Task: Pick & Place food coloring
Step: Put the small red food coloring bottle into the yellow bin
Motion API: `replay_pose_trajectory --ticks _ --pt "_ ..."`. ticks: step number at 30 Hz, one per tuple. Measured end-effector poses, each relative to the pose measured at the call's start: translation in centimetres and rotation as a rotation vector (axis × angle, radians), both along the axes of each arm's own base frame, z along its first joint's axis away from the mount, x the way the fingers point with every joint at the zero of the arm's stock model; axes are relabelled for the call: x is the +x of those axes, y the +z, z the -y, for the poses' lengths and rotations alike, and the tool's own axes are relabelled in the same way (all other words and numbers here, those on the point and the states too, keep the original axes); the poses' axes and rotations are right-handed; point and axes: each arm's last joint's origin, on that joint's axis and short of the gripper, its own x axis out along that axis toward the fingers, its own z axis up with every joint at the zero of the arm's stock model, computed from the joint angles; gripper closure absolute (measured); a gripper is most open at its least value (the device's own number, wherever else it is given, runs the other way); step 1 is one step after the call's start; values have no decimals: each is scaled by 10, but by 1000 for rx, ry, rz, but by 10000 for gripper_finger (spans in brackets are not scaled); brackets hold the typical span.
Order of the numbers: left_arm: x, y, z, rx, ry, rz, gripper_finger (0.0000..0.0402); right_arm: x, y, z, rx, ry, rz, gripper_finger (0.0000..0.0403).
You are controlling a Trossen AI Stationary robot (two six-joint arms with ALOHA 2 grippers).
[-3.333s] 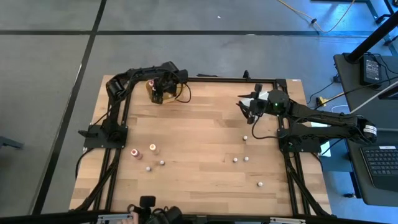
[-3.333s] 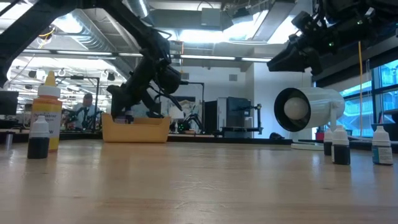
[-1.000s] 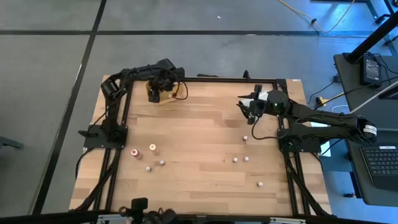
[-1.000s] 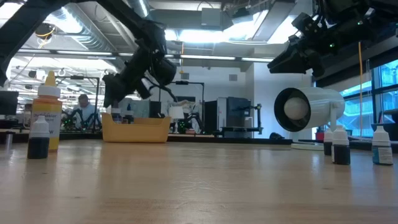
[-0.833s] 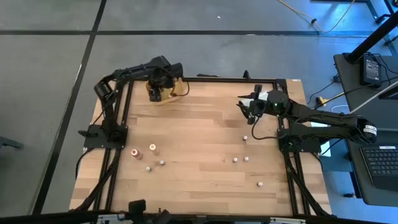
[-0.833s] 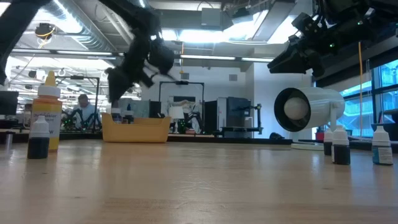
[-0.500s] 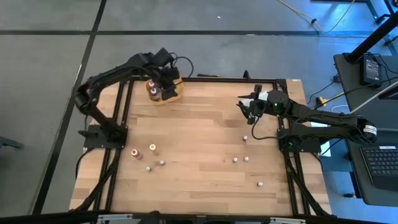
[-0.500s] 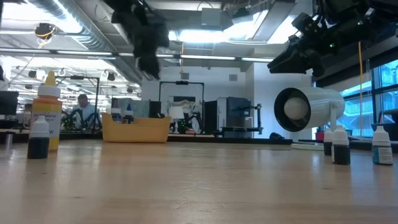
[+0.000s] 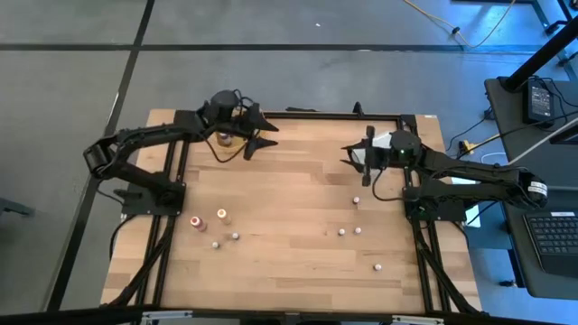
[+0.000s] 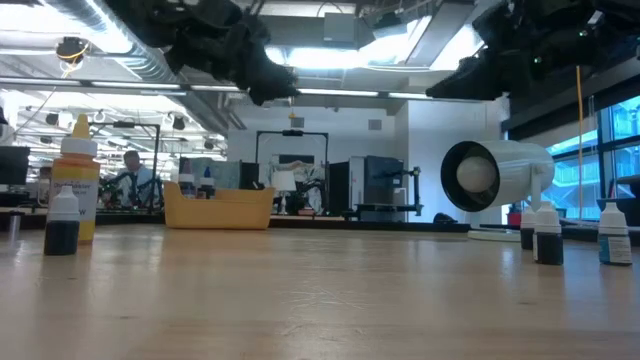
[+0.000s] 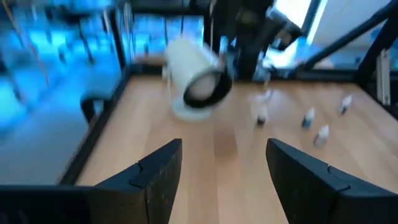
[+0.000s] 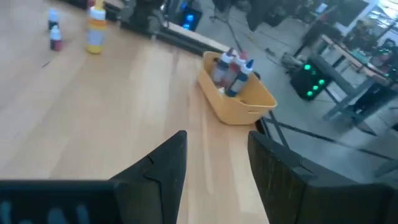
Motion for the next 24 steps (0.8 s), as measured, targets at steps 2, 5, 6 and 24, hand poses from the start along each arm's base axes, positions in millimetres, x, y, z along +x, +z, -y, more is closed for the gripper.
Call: replay_pose_trajectory --ticks 2,5,6,24 --pt "1 2 3 33 -18 66 172 0 -1 0 34 -40 -18 229" --pt "-1 5 6 59 -32 117 171 4 12 -2 159 -73 31 222" --pt "-2 6 7 68 -36 120 172 5 19 -2 195 -96 48 218" --pt "-5 1 8 64 -27 97 175 35 11 -34 487 -90 -440 104"
